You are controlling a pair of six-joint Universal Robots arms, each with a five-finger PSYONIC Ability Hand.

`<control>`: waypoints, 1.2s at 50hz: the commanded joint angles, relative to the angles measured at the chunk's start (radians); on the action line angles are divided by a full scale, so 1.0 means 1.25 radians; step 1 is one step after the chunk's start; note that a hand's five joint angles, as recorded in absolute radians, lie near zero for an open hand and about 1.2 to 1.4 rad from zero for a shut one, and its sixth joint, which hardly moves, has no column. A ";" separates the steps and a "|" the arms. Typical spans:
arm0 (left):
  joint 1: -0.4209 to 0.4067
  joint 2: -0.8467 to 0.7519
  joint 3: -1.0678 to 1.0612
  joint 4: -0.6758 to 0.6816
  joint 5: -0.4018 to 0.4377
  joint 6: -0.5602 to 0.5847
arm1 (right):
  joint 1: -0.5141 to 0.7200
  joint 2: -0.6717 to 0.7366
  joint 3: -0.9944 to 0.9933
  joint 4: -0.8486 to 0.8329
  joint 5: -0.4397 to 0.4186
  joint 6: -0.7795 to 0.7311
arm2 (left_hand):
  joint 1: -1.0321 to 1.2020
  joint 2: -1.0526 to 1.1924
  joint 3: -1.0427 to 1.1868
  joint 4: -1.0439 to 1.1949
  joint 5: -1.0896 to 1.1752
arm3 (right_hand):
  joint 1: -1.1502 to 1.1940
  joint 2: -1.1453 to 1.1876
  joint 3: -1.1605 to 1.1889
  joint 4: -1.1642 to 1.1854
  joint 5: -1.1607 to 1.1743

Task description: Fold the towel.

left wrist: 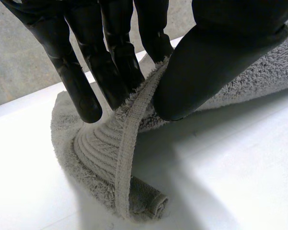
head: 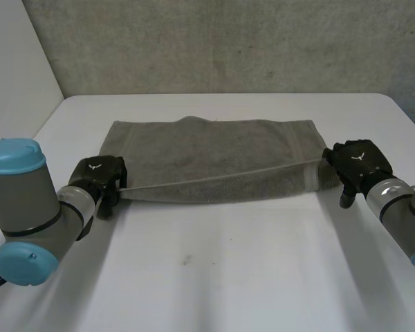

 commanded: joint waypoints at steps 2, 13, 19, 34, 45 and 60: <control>0.001 0.001 0.000 0.004 0.000 0.000 | -0.005 -0.025 0.008 -0.031 0.014 0.002 | 0.153 0.142 0.143 0.141 0.148 | -0.075 -0.116 -0.103 -0.092 -0.055; 0.002 0.000 0.000 0.004 0.000 0.000 | -0.036 -0.053 0.002 -0.052 0.149 0.021 | 0.153 0.142 0.143 0.141 0.148 | -0.070 -0.111 -0.098 -0.087 -0.050; 0.002 -0.002 0.000 0.005 0.000 0.000 | -0.041 -0.049 0.004 -0.054 0.153 0.033 | 0.153 0.142 0.143 0.141 0.148 | -0.087 -0.127 -0.115 -0.103 -0.067; 0.001 -0.003 0.000 0.005 0.000 0.001 | -0.025 -0.025 -0.002 0.077 0.033 0.034 | 0.153 0.142 0.143 0.141 0.148 | -0.115 -0.155 -0.143 -0.132 -0.095; 0.001 -0.004 0.000 0.004 0.000 0.001 | 0.010 -0.020 -0.009 0.124 0.030 0.120 | 0.153 0.142 0.143 0.141 0.148 | -0.122 -0.163 -0.150 -0.139 -0.102; 0.000 0.004 0.001 0.004 -0.001 -0.001 | 0.098 0.043 -0.021 0.108 0.010 0.227 | 0.153 0.142 0.143 0.141 0.148 | -0.068 -0.109 -0.096 -0.085 -0.048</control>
